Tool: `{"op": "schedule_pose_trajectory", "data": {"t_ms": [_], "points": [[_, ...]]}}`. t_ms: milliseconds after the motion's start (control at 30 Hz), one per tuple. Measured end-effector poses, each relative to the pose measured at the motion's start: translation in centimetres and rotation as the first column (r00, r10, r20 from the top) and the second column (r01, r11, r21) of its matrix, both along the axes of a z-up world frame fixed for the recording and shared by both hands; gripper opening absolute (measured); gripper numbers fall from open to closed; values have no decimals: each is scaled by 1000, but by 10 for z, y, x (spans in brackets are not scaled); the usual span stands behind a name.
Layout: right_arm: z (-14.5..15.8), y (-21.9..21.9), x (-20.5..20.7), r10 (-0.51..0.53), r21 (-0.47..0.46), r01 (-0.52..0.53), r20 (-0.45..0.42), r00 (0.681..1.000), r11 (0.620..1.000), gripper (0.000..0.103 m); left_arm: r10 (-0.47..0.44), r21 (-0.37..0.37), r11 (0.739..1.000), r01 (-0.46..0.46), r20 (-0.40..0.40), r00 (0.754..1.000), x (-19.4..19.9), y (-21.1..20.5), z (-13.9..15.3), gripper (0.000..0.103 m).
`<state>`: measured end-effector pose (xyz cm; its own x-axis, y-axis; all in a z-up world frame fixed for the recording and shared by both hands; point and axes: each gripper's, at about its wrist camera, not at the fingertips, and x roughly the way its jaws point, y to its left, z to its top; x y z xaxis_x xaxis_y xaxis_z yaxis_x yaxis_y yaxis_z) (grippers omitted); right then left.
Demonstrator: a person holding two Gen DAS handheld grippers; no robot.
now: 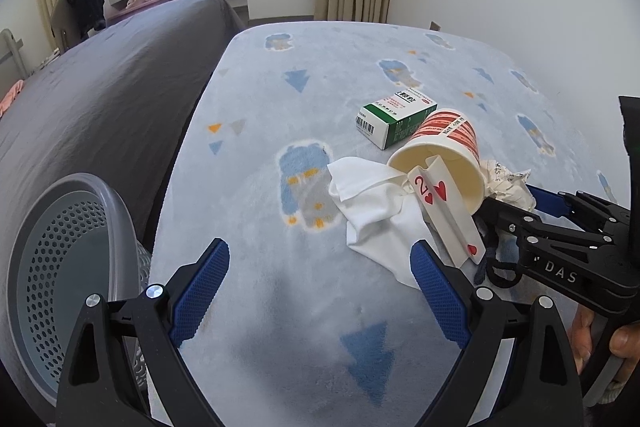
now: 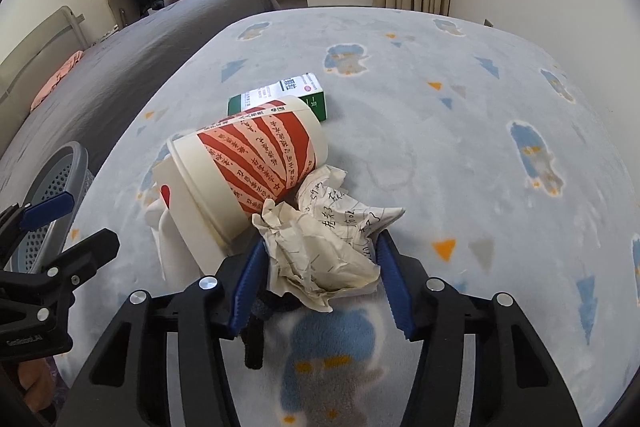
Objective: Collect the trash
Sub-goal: 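Grasp the crumpled paper with the right tool, then grasp the white tissue with the left tool while the right tool holds the paper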
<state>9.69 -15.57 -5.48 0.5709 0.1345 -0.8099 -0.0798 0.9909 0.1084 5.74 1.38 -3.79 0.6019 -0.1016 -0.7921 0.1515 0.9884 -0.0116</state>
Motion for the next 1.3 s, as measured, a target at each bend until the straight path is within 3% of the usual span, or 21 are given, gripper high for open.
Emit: {"op": "schedule_pose_trajectory", "data": {"t_ms": [467, 633, 800, 1067, 1300], "points": [[26, -36, -12, -147, 123, 139, 54, 988, 983, 52, -16, 6, 1000, 16, -19, 1000, 1, -16, -16, 90], [31, -39, -12, -154, 160, 143, 57, 986, 977, 52, -16, -21, 1000, 15, -34, 999, 8, -25, -22, 90], [37, -35, -15, -144, 170, 129, 75, 987, 977, 53, -4, 30, 1000, 5, -35, 999, 14, -33, -30, 90], [40, -35, -17, -147, 178, 131, 82, 986, 975, 53, 112, 58, 992, -110, -30, 993, 27, 2, -30, 90], [41, -36, -19, -145, 179, 128, 85, 986, 976, 53, 65, 65, 996, -64, 1, 998, 25, -6, -22, 90]]}}
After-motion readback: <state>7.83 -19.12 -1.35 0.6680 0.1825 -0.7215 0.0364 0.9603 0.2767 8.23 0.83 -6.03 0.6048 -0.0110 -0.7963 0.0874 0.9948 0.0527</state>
